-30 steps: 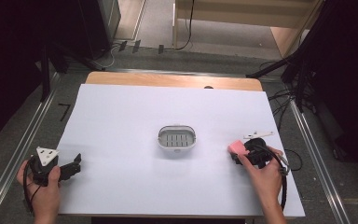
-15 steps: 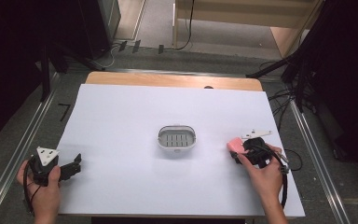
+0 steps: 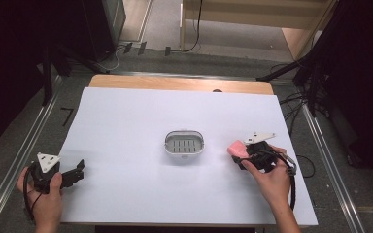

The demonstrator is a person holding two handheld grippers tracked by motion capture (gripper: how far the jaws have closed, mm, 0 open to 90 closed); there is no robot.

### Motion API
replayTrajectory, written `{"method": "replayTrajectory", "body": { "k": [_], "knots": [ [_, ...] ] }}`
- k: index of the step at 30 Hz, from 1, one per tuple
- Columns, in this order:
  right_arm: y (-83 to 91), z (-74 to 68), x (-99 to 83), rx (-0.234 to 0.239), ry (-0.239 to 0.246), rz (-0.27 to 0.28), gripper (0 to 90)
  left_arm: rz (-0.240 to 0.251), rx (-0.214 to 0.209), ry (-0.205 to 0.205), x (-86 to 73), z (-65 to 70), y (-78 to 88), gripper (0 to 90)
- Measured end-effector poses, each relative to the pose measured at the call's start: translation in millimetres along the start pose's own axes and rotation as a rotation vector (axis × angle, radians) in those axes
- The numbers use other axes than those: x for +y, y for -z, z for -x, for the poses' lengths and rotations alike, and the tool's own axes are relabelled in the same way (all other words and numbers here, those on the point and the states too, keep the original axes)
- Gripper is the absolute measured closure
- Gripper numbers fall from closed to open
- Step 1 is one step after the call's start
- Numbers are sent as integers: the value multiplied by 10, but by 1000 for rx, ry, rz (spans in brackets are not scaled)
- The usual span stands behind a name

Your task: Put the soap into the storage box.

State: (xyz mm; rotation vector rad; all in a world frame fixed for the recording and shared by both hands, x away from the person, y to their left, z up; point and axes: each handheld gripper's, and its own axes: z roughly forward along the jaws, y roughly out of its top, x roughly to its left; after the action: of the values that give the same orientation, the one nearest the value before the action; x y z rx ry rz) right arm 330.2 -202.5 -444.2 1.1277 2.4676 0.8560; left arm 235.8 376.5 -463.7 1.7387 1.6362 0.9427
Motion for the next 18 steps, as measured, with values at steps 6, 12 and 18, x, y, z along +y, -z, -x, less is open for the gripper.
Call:
{"method": "replayTrajectory", "body": {
  "k": [6,12,18],
  "knots": [
    [1,-47,91,31,55,-2,388,-1,2,1,0,5,-1,77],
    [-4,-77,158,55,88,2,388,0,3,-2,-1,7,-1,77],
    [-5,-136,257,66,141,10,388,0,5,-5,-1,10,-3,77]
  ]
}}
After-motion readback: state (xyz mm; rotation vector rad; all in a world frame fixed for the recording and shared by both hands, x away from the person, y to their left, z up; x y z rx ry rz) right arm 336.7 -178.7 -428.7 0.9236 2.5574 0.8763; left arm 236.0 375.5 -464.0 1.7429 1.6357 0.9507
